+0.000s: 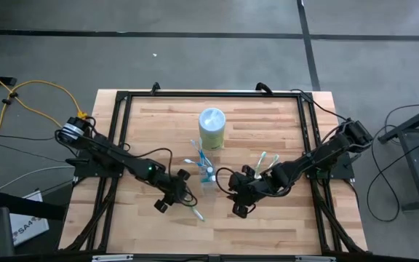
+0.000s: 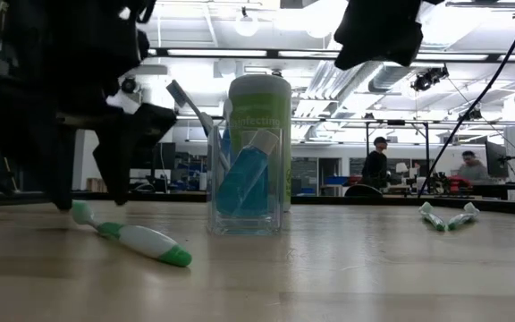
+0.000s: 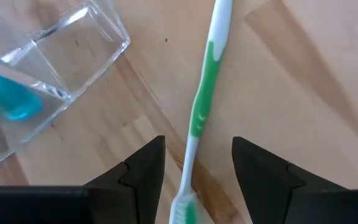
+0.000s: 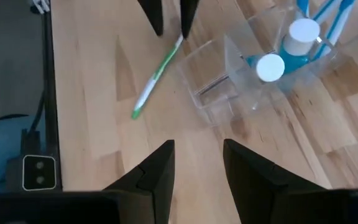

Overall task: Pick & Place toothbrushing station
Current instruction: Put the bottom green toothbrush into the transparent organizer

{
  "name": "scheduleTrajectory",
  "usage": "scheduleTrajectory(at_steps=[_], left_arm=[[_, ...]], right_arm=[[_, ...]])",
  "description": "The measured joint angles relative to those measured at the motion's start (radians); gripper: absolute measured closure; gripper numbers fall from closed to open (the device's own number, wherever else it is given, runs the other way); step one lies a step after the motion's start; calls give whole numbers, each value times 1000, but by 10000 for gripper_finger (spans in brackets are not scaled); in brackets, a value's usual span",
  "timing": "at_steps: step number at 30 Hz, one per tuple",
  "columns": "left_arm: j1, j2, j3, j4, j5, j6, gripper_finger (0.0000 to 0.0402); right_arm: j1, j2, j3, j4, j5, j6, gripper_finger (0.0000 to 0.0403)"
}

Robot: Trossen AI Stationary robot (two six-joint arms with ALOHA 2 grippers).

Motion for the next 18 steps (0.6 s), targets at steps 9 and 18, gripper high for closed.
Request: scheduleTrajectory(at_steps=[9,18], left_arm=[[0,63,0,48,-4,14,222],[-5,63,0,97,11,20,222]], right_arm=[[25,0,0,23,0,-2,274],[35,0,0,50,1,-3,274]])
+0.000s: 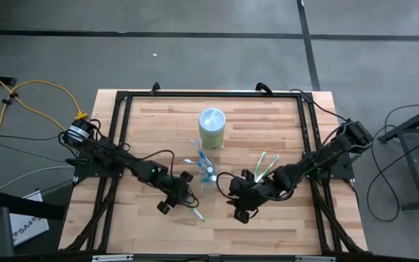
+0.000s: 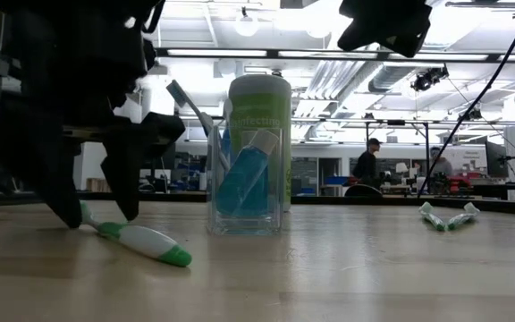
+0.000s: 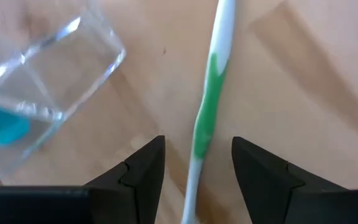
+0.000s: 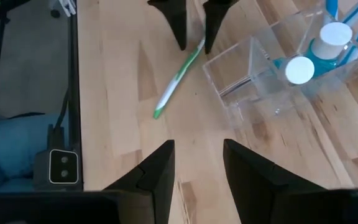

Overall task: Pick & Place toothbrushing station
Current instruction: Put the bottom green toothbrush into the transparent organizer

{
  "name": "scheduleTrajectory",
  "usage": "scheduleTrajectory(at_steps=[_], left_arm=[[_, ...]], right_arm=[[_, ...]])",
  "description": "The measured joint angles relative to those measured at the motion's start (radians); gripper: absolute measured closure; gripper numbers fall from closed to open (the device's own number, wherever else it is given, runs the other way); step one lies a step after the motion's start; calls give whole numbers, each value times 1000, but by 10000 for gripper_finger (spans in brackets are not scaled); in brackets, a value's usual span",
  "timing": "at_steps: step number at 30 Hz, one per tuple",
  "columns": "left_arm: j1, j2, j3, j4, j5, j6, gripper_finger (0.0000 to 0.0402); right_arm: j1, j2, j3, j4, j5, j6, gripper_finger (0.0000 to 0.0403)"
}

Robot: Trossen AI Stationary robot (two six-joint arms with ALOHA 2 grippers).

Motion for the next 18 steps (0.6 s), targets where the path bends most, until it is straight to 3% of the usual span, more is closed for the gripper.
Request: scheduleTrajectory(at_steps=[6,18], left_arm=[[-20,0,2,43,10,-13,222],[-66,0,70,-44,-105,-39,222]], right_arm=[[0,0,0,13,0,-8,274],[0,0,0,27,-2,-25,274]])
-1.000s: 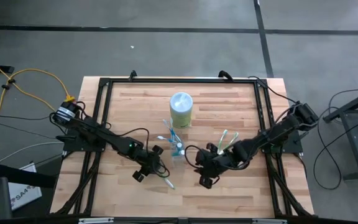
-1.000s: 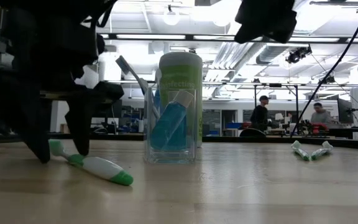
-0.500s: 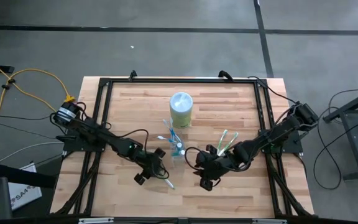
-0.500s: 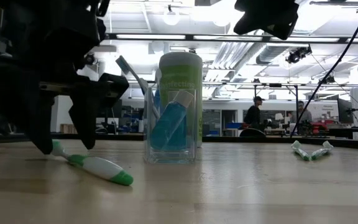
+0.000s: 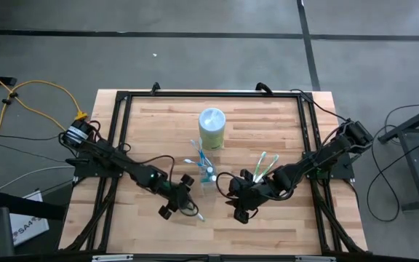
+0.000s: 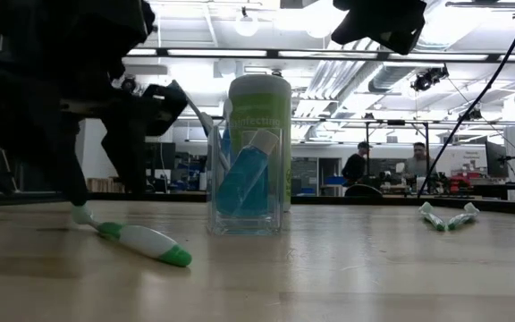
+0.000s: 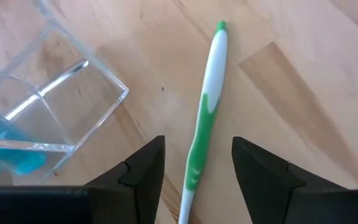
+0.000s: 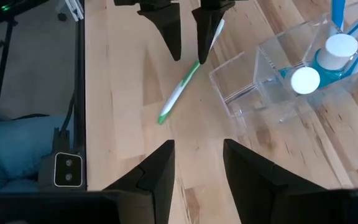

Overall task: Pick & Place toothbrushing station
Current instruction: Put the bottom green toothbrush into the transparent organizer

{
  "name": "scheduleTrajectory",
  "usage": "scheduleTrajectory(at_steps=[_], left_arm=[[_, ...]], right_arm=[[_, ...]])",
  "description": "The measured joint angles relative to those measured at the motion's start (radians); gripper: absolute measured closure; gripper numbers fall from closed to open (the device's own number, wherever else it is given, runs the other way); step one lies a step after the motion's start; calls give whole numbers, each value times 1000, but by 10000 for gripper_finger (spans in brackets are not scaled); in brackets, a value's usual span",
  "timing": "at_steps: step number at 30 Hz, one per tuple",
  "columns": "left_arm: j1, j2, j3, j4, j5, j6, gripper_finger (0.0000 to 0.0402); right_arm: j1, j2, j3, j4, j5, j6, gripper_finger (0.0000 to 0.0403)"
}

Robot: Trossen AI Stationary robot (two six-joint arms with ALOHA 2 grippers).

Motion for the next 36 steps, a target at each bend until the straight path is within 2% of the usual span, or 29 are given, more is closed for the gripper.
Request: scheduleTrajectory(at_steps=[4,12,17,23,31,36], left_arm=[[-25,2,60,-121,-60,-37,222],[-64,7,90,-131,-99,-83,222],[-65,80,134,-147,-100,-80,222],[-65,175,241,-280,-135,-46,222],[-60,185,275,-285,-134,-15,222],[-42,185,277,-276,-67,12,222]], right_arm=[[0,0,0,0,-1,-5,274],[3,0,0,1,0,-45,274],[12,0,0,0,-1,-47,274],[31,0,0,1,3,-45,274],[55,0,0,2,9,-44,274],[62,0,0,5,11,-35,274]])
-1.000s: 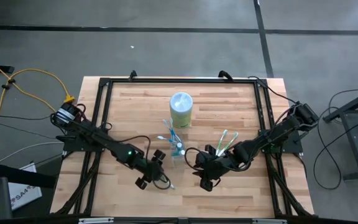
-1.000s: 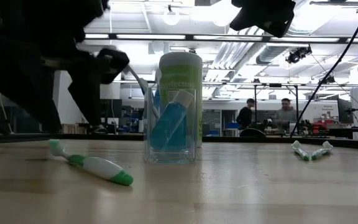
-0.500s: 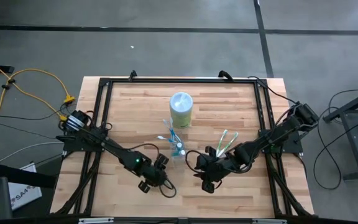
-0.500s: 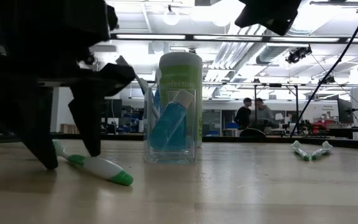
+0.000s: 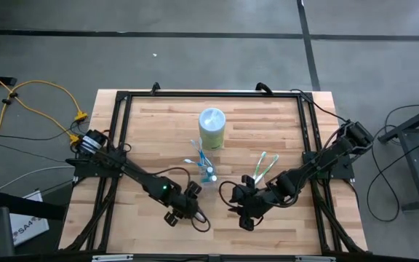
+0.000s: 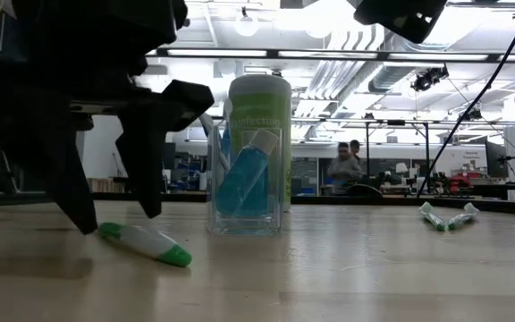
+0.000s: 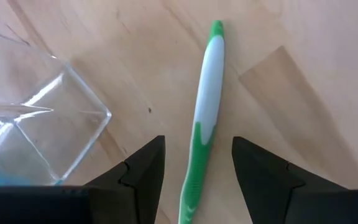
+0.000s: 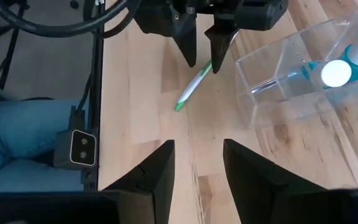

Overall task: Pick & Place toothbrushing station
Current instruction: Put the bottom green toothbrush into the transparent organizer

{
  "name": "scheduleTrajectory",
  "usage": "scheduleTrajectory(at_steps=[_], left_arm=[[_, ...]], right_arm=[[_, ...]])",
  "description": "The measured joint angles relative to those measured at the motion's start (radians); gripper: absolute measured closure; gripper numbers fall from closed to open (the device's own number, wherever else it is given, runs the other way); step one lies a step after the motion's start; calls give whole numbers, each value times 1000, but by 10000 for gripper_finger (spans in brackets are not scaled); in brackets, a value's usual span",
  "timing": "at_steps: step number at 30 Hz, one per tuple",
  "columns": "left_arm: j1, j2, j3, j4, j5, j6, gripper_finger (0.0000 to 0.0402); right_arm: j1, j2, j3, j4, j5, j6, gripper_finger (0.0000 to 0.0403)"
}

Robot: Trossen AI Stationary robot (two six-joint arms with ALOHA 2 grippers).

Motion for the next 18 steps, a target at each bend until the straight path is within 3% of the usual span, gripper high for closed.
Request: scheduleTrajectory(at_steps=[13,18], left_arm=[[73,42,6,-4,198,22,223],[59,44,8,-12,221,-7,242]], right_arm=[[17,0,0,15,0,18,274],[17,0,0,16,0,17,274]])
